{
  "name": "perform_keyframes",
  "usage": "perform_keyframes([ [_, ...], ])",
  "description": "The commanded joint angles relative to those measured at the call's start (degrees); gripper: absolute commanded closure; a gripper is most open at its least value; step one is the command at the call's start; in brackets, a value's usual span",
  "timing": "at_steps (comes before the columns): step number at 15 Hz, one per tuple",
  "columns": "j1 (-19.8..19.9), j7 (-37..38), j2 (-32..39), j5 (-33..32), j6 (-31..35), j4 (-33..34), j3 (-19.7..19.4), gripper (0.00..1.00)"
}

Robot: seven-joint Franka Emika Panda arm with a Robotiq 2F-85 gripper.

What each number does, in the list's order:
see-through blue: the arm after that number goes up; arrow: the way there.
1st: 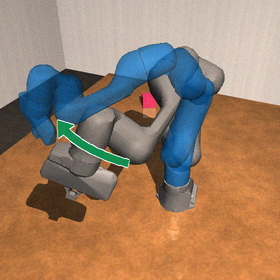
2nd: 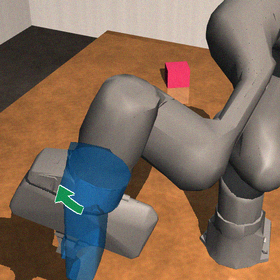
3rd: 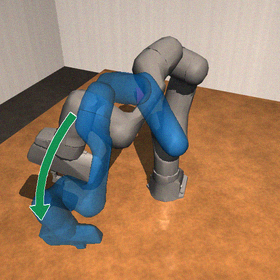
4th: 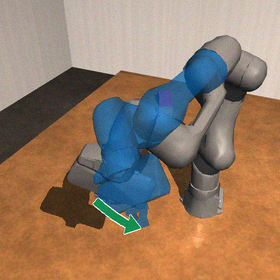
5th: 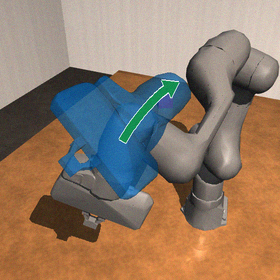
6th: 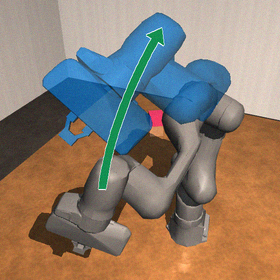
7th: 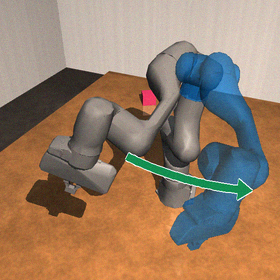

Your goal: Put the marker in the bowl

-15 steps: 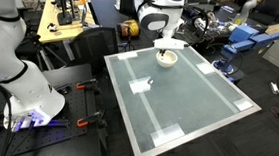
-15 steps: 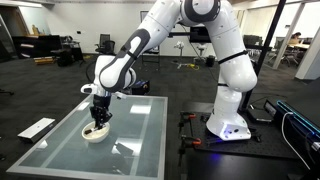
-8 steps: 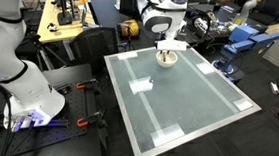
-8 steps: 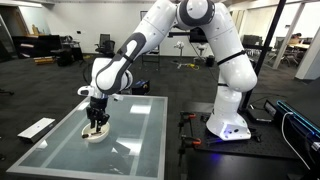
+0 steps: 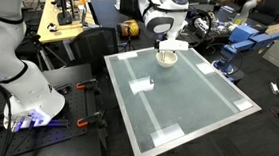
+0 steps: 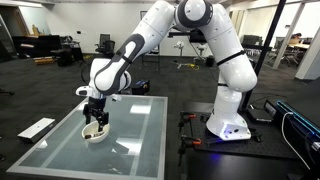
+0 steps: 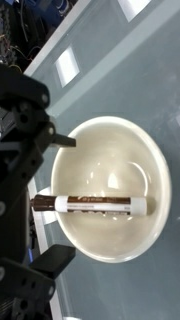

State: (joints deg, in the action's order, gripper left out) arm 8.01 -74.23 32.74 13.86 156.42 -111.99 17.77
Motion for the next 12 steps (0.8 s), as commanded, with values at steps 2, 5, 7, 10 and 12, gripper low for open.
perform_keyframes([
  [2,1.76,-0.38,-3.07,0.17,0.23,-1.94,1.33,0.00],
  [5,2.80,-0.87,-6.19,1.40,0.57,-4.36,2.09,0.00],
  [7,3.54,-0.81,-9.12,2.82,1.00,-6.65,2.66,0.00],
  [10,5.46,-2.06,-13.42,7.04,0.38,-9.90,4.49,0.00],
  [12,5.56,-1.74,-16.53,9.85,0.24,-12.22,4.40,0.00],
])
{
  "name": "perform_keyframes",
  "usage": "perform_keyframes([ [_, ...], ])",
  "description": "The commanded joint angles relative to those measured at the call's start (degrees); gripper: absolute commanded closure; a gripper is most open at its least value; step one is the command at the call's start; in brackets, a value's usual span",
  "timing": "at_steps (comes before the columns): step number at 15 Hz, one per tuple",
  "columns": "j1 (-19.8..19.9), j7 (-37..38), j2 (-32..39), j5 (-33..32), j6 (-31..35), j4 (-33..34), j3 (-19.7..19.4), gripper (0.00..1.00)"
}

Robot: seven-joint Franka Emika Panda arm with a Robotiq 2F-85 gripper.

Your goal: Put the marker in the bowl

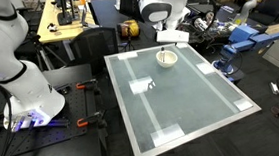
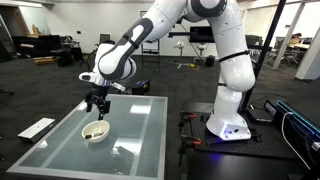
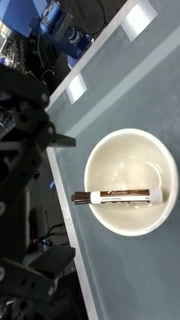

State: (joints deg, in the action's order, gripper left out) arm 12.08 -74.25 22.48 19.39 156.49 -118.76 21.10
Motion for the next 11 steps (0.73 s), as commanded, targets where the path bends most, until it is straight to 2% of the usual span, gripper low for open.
perform_keyframes([
  [1,1.62,-2.33,-7.66,5.96,0.03,-6.47,1.02,0.00],
  [4,0.90,-4.77,-11.39,11.34,0.08,-9.41,0.30,0.00],
  [5,-1.65,-2.29,-7.32,8.77,-0.31,-5.53,-1.98,0.00],
  [11,-2.57,-2.52,-7.30,9.12,-0.34,-5.93,-2.87,0.00],
])
